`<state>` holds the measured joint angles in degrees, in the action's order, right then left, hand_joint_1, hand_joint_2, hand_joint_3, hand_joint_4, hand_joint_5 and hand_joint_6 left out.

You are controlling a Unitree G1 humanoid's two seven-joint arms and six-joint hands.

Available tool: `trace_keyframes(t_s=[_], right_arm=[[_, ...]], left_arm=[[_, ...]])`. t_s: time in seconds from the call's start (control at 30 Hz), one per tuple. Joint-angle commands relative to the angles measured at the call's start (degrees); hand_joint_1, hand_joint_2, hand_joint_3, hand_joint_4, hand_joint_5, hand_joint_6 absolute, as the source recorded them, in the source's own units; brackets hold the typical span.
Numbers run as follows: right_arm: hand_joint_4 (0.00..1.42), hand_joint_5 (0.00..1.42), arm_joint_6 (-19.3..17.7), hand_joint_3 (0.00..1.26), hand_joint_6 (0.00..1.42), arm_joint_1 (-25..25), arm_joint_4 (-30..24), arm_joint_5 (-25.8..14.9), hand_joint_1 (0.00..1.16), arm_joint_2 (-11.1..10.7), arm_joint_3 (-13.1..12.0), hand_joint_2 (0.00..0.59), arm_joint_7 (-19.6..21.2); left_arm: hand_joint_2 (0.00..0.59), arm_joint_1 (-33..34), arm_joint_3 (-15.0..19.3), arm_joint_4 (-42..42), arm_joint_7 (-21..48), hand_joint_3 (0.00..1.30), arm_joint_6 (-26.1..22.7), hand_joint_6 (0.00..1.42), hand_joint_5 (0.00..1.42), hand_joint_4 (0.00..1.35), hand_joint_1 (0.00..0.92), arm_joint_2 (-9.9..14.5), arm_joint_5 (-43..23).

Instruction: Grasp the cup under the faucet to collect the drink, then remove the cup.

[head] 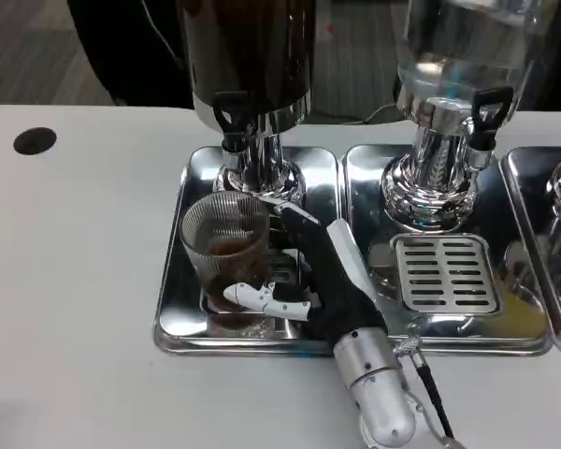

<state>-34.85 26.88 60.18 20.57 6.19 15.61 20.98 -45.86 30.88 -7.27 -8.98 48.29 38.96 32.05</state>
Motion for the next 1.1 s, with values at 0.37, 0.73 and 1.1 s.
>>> trace_keyframes(t_s=[0.37, 0.73, 1.1], right_arm=[[0.37, 0.38, -0.97, 0.37, 0.28, -1.87, -4.76, -0.33, 0.89, 0.50, -0.43, 0.204, 0.04], [0.37, 0.38, -1.37, 0.37, 0.28, -5.08, -9.46, -0.20, 0.88, -0.98, -0.57, 0.201, -0.58], [0.37, 0.38, -1.62, 0.37, 0.30, -8.28, -13.06, 0.02, 0.87, -2.24, -0.53, 0.210, -1.27]], left_arm=[[0.014, -0.43, 0.53, 1.26, -0.40, 0.00, 0.35, 0.00, 0.00, 0.00, 0.000, -0.41, 0.16], [0.014, -0.13, 0.36, 2.17, -0.01, 0.00, 0.04, 0.00, 0.00, 0.00, 0.000, -0.33, 0.22], [0.014, 0.05, 0.32, 3.04, 0.28, 0.00, -0.30, 0.00, 0.00, 0.00, 0.000, -0.30, 0.19]])
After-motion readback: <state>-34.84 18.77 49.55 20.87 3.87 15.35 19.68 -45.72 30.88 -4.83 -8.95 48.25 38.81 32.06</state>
